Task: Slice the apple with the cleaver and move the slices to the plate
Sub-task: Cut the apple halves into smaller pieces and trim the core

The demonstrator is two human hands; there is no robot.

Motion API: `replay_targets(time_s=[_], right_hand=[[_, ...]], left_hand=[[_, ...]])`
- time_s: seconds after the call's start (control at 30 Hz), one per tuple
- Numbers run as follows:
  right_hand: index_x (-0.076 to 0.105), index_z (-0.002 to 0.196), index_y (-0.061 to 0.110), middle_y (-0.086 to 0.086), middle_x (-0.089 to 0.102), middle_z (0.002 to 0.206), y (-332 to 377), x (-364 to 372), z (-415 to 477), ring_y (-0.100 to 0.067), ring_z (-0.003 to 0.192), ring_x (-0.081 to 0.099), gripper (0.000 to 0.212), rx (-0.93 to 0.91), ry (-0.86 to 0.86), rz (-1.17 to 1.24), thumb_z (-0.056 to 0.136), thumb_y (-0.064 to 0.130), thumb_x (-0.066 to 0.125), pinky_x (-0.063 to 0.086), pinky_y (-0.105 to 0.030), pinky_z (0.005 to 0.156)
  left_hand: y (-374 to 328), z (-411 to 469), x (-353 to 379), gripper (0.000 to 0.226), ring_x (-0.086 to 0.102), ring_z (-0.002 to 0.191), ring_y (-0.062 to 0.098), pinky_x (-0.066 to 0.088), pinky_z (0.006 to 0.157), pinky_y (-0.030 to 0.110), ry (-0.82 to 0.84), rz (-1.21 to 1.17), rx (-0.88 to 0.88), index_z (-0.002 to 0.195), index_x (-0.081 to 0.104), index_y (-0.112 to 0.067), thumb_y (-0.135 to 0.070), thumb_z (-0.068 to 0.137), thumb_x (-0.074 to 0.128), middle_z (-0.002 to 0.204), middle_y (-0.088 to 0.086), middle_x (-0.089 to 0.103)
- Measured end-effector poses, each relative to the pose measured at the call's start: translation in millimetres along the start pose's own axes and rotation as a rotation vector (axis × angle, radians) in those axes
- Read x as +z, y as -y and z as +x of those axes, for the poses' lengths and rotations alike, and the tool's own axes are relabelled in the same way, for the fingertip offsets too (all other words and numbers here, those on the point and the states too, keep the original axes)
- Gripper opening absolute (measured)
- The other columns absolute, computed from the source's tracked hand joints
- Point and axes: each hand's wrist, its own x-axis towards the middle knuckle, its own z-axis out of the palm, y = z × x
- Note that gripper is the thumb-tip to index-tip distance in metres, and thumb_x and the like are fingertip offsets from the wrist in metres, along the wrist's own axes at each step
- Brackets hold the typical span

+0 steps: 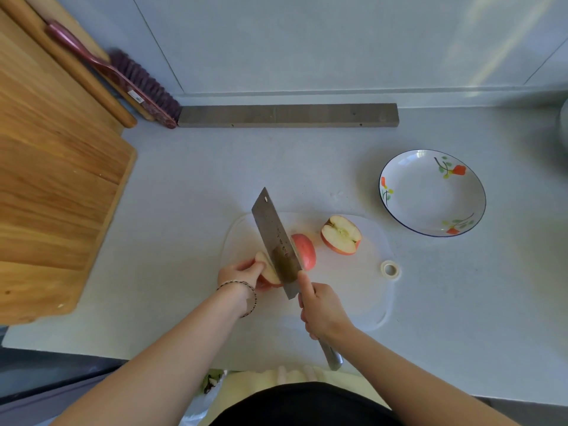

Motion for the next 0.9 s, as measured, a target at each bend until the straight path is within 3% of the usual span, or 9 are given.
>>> replay_targets(time_s=[0.1, 0.27, 0.4, 0.5, 0.53, 0.6, 0.7, 0.83, 0.9], right_hand=[[0.039, 0.064, 0.013, 0.000, 0.036, 0.051, 4, -12, -4, -0.009, 0.034, 0.030, 0.055, 0.013, -0.004, 0.080, 0.094, 0.057, 0.028, 0.031, -0.018, 0.038], [0.038, 0.063, 0.012, -0.001, 0.034, 0.049, 17, -40, -14, -0.012, 0.036, 0.028, 0.055, 0.014, -0.013, 0.096, 0.094, 0.057, 0.029, 0.028, -0.019, 0.041], [0.039, 0.064, 0.011, -0.001, 0.034, 0.048, 20, -45, -20, -0.012, 0.036, 0.029, 0.057, 0.039, 0.011, 0.075, 0.094, 0.058, 0.029, 0.029, -0.019, 0.042], [0.039, 0.063, 0.011, 0.000, 0.034, 0.047, 18, -40, -24, -0.011, 0.033, 0.029, 0.056, 0.028, -0.038, 0.102, 0.094, 0.057, 0.030, 0.029, -0.020, 0.041], [0.038, 0.063, 0.011, 0.000, 0.034, 0.047, 17, -39, -25, -0.011, 0.033, 0.028, 0.055, 0.020, -0.052, 0.102, 0.094, 0.057, 0.031, 0.028, -0.020, 0.040], [0.037, 0.063, 0.012, 0.001, 0.033, 0.046, 20, -40, -26, -0.012, 0.035, 0.026, 0.054, 0.008, -0.064, 0.107, 0.093, 0.057, 0.033, 0.026, -0.020, 0.040], [0.035, 0.061, 0.014, 0.005, 0.030, 0.042, 26, -45, -26, -0.011, 0.034, 0.023, 0.052, -0.018, -0.077, 0.126, 0.093, 0.055, 0.035, 0.023, -0.018, 0.039], [0.035, 0.062, 0.014, 0.008, 0.030, 0.040, 37, -61, -25, -0.011, 0.035, 0.024, 0.050, -0.120, -0.125, 0.041, 0.093, 0.053, 0.038, 0.022, -0.018, 0.040], [0.034, 0.062, 0.013, 0.006, 0.028, 0.041, 44, -73, -27, -0.011, 0.035, 0.023, 0.051, -0.118, -0.099, 0.054, 0.093, 0.053, 0.038, 0.021, -0.018, 0.040]], left_hand=[[-7, -3, -18, 0.019, 0.058, 0.066, 0.028, 0.053, 0.037, 0.026, 0.037, -0.133, -0.050, 0.104, 0.056, 0.001, 0.007, 0.089, 0.047, 0.077, 0.012, 0.058], [-11, -1, -34, 0.018, 0.056, 0.069, 0.027, 0.054, 0.042, 0.030, 0.107, -0.183, -0.095, 0.077, 0.052, -0.001, 0.006, 0.090, 0.042, 0.078, 0.012, 0.055], [-10, -2, -31, 0.017, 0.057, 0.072, 0.029, 0.055, 0.045, 0.033, 0.160, -0.258, -0.128, 0.078, 0.052, -0.002, 0.004, 0.092, 0.043, 0.081, 0.015, 0.056], [-8, 0, -26, 0.011, 0.062, 0.065, 0.026, 0.056, 0.048, 0.030, 0.140, -0.194, -0.043, 0.091, 0.055, -0.002, 0.006, 0.090, 0.046, 0.079, 0.012, 0.058], [-5, 3, -25, 0.014, 0.064, 0.059, 0.022, 0.056, 0.049, 0.029, 0.115, -0.130, 0.019, 0.098, 0.056, -0.004, 0.005, 0.089, 0.049, 0.076, 0.011, 0.060], [-2, 13, -25, 0.014, 0.067, 0.057, 0.016, 0.057, 0.060, 0.030, -0.004, 0.305, 0.261, 0.102, 0.062, -0.005, -0.006, 0.089, 0.056, 0.074, 0.008, 0.064], [-4, 21, -19, 0.024, 0.065, 0.085, 0.028, 0.052, 0.075, 0.033, -0.125, 0.951, 0.558, 0.095, 0.064, -0.010, -0.030, 0.090, 0.051, 0.087, 0.008, 0.070], [0, 18, 6, 0.031, 0.053, 0.108, 0.029, 0.045, 0.082, 0.033, -0.060, 1.258, 0.525, 0.111, 0.055, -0.016, -0.038, 0.089, 0.052, 0.114, 0.008, 0.054], [-5, 11, 11, 0.032, 0.052, 0.110, 0.028, 0.043, 0.083, 0.032, -0.085, 1.143, 0.593, 0.110, 0.057, -0.016, -0.039, 0.090, 0.049, 0.117, 0.007, 0.055]])
